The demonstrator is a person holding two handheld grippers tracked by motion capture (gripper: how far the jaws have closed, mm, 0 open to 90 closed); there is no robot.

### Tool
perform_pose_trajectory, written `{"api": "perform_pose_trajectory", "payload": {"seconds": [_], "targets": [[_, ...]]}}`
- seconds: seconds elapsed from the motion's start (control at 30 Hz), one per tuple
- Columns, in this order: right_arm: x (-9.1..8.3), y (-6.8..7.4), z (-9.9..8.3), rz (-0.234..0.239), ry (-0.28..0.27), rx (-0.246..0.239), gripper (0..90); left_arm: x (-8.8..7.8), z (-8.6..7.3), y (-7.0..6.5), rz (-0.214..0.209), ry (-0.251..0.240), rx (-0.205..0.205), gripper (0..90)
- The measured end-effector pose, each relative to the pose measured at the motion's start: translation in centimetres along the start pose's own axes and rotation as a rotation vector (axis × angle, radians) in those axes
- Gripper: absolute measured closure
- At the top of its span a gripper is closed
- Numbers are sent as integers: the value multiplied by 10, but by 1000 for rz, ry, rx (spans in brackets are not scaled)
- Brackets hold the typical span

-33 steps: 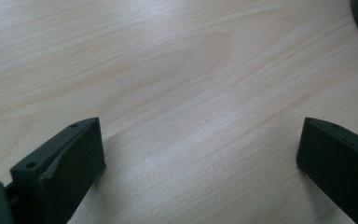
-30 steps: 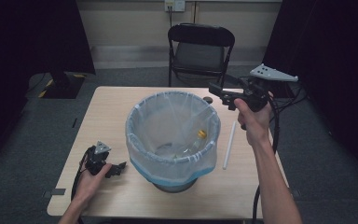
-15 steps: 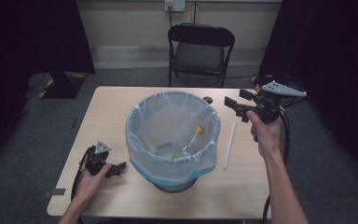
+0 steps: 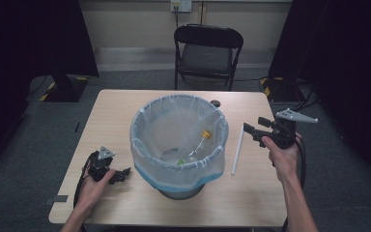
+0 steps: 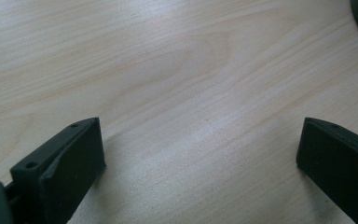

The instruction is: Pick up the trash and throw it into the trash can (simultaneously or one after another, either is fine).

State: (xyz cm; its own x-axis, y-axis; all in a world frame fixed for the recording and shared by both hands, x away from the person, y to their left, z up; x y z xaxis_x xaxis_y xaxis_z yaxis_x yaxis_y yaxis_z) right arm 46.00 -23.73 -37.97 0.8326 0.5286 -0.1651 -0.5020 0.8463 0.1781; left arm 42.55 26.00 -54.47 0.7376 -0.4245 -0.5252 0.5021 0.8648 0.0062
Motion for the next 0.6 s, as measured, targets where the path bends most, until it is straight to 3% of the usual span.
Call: {"api": "perform_pose_trajectory", "payload": {"seconds": [0.03,0.1,0.23,0.3,0.4,0.43,0.47,0.5,0.57,0.6], "targets": [[0,0,0,0,0,0,269,0,0,0,0,0,0,3],[0,-4,-20,-14,34,24,269,0,0,0,0,0,0,3],[-1,-5,-38,-23,71,36,248,0,0,0,0,0,0,3],[-1,-5,-58,-30,113,34,232,0,0,0,1,0,0,3],[0,-4,-68,-35,130,24,211,0,0,0,1,0,0,3],[1,-3,-81,-41,160,-1,198,0,0,0,1,0,0,3],[1,-3,-81,-41,160,-1,198,0,0,0,1,0,0,3],[3,-3,-96,-39,192,3,187,0,0,0,1,0,0,3],[3,-3,-100,-40,203,6,187,0,0,0,1,0,0,3],[2,-4,-112,-47,236,4,181,0,0,0,0,0,0,3]]}}
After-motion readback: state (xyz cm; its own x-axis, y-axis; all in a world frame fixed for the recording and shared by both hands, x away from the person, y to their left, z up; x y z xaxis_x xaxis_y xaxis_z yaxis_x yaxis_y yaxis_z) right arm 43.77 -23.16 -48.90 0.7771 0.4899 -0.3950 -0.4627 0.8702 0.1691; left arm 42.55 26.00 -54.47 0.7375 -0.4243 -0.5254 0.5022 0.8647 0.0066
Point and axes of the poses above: each handheld gripper's, and its own axes: x roughly forward along the jaws, z roughly out of its top, y roughly to its left, the point moved 6 cm from there along x, roughly forward along the jaws, and after that the axes turned 13 degrees about -y, right-handed, at the moved point
